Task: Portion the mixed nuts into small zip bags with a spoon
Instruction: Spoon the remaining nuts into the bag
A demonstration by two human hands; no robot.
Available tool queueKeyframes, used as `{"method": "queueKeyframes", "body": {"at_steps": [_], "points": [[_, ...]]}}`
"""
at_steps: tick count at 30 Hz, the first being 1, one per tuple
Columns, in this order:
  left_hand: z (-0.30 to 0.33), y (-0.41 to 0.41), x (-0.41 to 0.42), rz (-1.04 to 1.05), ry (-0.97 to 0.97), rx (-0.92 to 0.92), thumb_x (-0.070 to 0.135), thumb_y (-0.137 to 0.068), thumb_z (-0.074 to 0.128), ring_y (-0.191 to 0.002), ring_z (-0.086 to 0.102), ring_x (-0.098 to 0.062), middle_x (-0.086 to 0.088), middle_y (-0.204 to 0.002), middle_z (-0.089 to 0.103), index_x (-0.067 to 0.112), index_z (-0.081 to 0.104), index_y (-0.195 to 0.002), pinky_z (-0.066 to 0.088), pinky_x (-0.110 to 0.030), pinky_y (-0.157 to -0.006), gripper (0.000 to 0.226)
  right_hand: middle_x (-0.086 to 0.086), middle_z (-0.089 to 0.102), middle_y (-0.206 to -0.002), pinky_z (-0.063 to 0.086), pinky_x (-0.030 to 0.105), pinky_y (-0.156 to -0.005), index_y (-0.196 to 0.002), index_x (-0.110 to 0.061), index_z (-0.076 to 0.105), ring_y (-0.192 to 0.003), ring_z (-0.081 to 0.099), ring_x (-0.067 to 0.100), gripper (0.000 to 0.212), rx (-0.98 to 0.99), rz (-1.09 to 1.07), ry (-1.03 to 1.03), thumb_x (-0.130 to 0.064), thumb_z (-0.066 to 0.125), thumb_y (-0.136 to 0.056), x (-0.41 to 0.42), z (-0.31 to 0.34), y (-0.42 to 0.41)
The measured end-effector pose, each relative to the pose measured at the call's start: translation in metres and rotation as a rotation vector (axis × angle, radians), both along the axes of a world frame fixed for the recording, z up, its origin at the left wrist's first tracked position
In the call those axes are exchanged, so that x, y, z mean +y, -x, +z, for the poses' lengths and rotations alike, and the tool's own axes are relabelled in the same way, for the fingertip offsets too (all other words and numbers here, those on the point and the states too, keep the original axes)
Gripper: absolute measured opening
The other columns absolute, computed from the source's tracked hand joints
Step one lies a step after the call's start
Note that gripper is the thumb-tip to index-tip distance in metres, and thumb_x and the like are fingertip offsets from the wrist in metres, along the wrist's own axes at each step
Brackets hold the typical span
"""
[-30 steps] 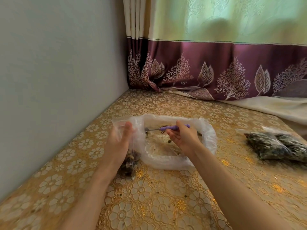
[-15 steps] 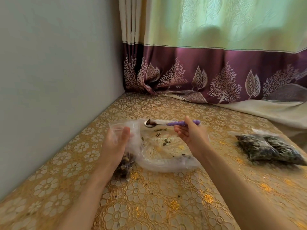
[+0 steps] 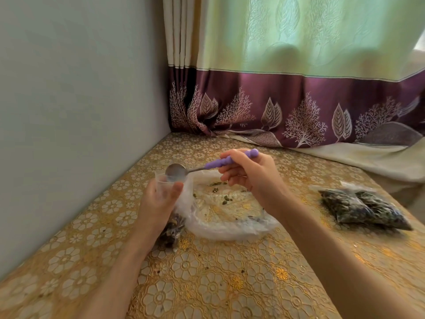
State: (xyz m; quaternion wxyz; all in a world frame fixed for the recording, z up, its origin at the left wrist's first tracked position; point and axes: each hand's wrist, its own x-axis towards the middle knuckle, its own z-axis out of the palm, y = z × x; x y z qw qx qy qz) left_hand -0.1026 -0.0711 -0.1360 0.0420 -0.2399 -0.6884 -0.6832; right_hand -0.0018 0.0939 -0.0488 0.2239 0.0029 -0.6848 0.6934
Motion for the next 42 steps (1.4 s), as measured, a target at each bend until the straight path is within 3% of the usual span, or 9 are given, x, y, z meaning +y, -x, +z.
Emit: {"method": "queueKeyframes", "body": {"at_steps": [4,9,13,20,25,30,34,39,42], "points": [[0.0,0.001,-0.001,0.02,0.034,0.027,0.092,-0.045,0.049,-0.074,0.065,0.002,0.004,-0.089,0.068,0.024,0.055,-0.103,0.048,-0.009,-0.057,0.09,0.012,0.074,-0.081,0.05,0.019,-0.052,-0.084,-0.001,0.065,-0.059,0.061,0.014,0.025,0.049,-0.039,0.05,-0.014,0.047,-0.097,0.002,0.001,-0.002],[-0.001,0.001,-0.001,0.102,0.017,0.049,0.068,-0.07,0.043,-0.052,0.061,-0.008,0.0,-0.064,0.065,0.012,0.06,-0.096,0.047,-0.013,-0.047,0.064,0.016,0.073,-0.079,0.045,0.017,-0.046,-0.075,-0.003,0.063,-0.052,0.056,0.014,0.037,0.073,-0.207,0.177,-0.024,0.044,-0.1,0.018,-0.012,-0.002],[0.001,0.002,-0.001,0.114,0.032,0.08,0.065,-0.071,0.04,-0.045,0.054,-0.002,0.0,-0.065,0.062,0.002,0.059,-0.097,0.044,-0.01,-0.045,0.07,0.013,0.073,-0.073,0.044,0.018,-0.043,-0.07,-0.003,0.063,-0.049,0.055,0.013,0.039,-0.037,-0.306,0.048,-0.022,0.046,-0.099,0.024,-0.035,0.0],[0.002,0.0,-0.003,0.101,0.028,0.053,0.096,-0.051,0.033,-0.073,0.062,0.007,0.009,-0.085,0.066,0.023,0.057,-0.096,0.048,-0.012,-0.062,0.089,0.012,0.071,-0.065,0.042,0.021,-0.04,-0.06,-0.009,0.065,-0.05,0.056,0.019,0.045,-0.176,-0.327,-0.215,-0.022,0.047,-0.099,0.02,-0.047,0.011],[0.006,-0.002,-0.002,0.062,0.031,0.029,0.096,-0.053,0.029,-0.052,0.056,0.007,0.015,-0.065,0.063,0.02,0.061,-0.087,0.042,-0.004,-0.048,0.089,0.013,0.071,-0.063,0.041,0.022,-0.04,-0.054,-0.007,0.066,-0.046,0.055,0.017,0.052,-0.198,-0.306,-0.214,-0.022,0.045,-0.099,0.015,-0.052,0.02],[0.002,0.003,-0.004,0.059,0.1,0.036,0.095,-0.056,0.023,-0.096,0.066,-0.017,-0.002,-0.104,0.069,0.01,0.063,-0.111,0.049,-0.038,-0.094,0.109,0.012,0.071,-0.063,0.042,0.019,-0.041,-0.055,-0.004,0.067,-0.047,0.056,0.014,0.052,-0.198,-0.29,-0.134,-0.019,0.043,-0.099,0.008,-0.061,0.029],[0.005,0.001,-0.003,0.047,0.073,0.012,0.095,-0.054,0.028,-0.091,0.069,-0.017,-0.001,-0.103,0.07,0.006,0.065,-0.104,0.056,-0.036,-0.082,0.109,0.012,0.071,-0.063,0.046,0.022,-0.045,-0.049,-0.011,0.067,-0.05,0.06,0.018,0.055,-0.19,-0.311,-0.072,-0.023,0.045,-0.098,0.001,-0.069,0.034],[0.009,-0.008,-0.004,0.077,0.008,-0.002,0.092,-0.059,0.035,-0.076,0.065,-0.031,-0.015,-0.089,0.069,0.015,0.064,-0.089,0.05,-0.064,-0.072,0.087,0.013,0.073,-0.069,0.05,0.019,-0.049,-0.064,-0.001,0.07,-0.051,0.063,0.014,0.047,-0.274,-0.26,0.149,-0.023,0.047,-0.099,-0.009,-0.074,0.042],[0.012,-0.011,-0.005,0.094,-0.009,-0.009,0.093,-0.057,0.037,-0.074,0.056,-0.032,-0.033,-0.088,0.061,0.002,0.061,-0.09,0.045,-0.071,-0.068,0.099,0.016,0.073,-0.072,0.054,0.021,-0.053,-0.064,0.001,0.068,-0.058,0.066,0.019,0.044,-0.303,-0.241,0.294,-0.019,0.047,-0.099,-0.013,-0.076,0.047]]}}
